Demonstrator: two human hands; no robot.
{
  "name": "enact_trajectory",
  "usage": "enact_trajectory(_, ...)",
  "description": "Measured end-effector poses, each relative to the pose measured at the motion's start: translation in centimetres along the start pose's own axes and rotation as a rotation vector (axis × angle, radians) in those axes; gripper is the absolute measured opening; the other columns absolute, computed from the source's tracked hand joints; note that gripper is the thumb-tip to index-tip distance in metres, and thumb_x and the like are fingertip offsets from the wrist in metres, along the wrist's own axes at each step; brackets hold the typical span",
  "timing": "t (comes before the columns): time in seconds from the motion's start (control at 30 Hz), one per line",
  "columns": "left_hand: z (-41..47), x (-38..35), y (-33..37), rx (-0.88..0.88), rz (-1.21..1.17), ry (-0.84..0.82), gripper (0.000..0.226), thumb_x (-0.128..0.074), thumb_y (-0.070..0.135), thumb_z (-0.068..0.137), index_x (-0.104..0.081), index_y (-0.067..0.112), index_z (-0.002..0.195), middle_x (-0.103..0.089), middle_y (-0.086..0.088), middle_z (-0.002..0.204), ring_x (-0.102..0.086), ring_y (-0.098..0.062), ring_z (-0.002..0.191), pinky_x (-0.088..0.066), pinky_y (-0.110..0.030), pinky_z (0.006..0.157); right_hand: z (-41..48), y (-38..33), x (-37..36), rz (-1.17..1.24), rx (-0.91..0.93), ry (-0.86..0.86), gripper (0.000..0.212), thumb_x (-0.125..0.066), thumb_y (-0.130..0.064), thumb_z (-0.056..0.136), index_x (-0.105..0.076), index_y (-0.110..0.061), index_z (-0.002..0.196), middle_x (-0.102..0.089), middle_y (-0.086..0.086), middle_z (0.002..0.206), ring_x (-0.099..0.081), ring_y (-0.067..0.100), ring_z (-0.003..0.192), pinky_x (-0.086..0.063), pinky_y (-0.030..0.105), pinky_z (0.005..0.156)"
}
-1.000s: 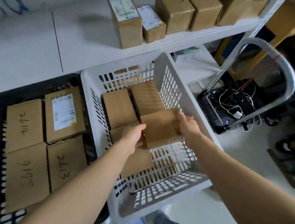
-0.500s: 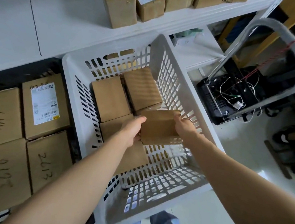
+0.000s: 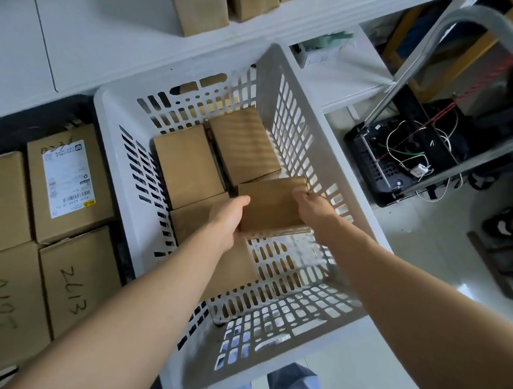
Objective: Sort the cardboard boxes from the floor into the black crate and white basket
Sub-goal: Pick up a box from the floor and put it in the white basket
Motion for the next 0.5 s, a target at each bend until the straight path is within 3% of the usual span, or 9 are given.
enact_trajectory(0.1, 0.4, -0.2, -0.4, 0.013, 0.049, 0.011, 0.031, -0.063, 0.031, 0.087, -0.060, 0.013, 0.112, -0.063, -0.006, 0.103, -0.063, -0.026, 0.093, -0.054, -0.043, 0.086, 0.4, 0.1, 0.1, -0.069, -0.015, -0.009, 0.047, -0.031, -0.035, 0.103, -0.048, -0.001, 0.132, -0.051, 0.020, 0.134, -0.050, 0.031, 0.121, -0.039, 0.032, 0.092)
enact_trajectory(0.2, 0.3, -0.3, -1.0, 0.032, 0.051, 0.040, 0.015, -0.063, 0.032, 0.087, -0.057, 0.019, 0.088, -0.059, -0.003, 0.085, -0.059, -0.019, 0.074, -0.056, -0.037, 0.073, 1.3, -0.2, 0.2, -0.073, -0.001, 0.007, 0.045, -0.031, -0.033, 0.103, -0.047, -0.003, 0.132, -0.050, 0.018, 0.135, -0.051, 0.030, 0.119, -0.040, 0.035, 0.093)
enact_trajectory(0.33, 0.5, -0.4, -1.2, 0.047, 0.010, 0.038, 0.014, -0.064, 0.030, 0.087, -0.056, 0.018, 0.087, -0.059, -0.003, 0.083, -0.059, -0.018, 0.072, -0.056, -0.031, 0.061, 1.8, -0.4, -0.1, -0.134, -0.013, 0.016, 0.045, -0.030, -0.033, 0.103, -0.044, -0.003, 0.134, -0.051, 0.017, 0.130, -0.050, 0.024, 0.100, -0.042, 0.036, 0.087)
enact_trajectory(0.5, 0.2, -0.5, -1.2, 0.074, 0.074, 0.004, 0.014, -0.063, 0.032, 0.088, -0.055, 0.020, 0.087, -0.058, -0.004, 0.085, -0.059, -0.019, 0.072, -0.053, -0.030, 0.049, 1.2, -0.2, -0.5, -0.221, 0.000, -0.026, 0.043, -0.034, -0.026, 0.102, -0.045, 0.002, 0.133, -0.047, 0.021, 0.137, -0.045, 0.035, 0.125, -0.038, 0.036, 0.091)
Point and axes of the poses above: each hand's wrist, its own z-axis towards the middle knuckle, its own x-axis out of the back of the hand, y = z × x, the point moved 8 cm from there along z, towards the middle knuckle
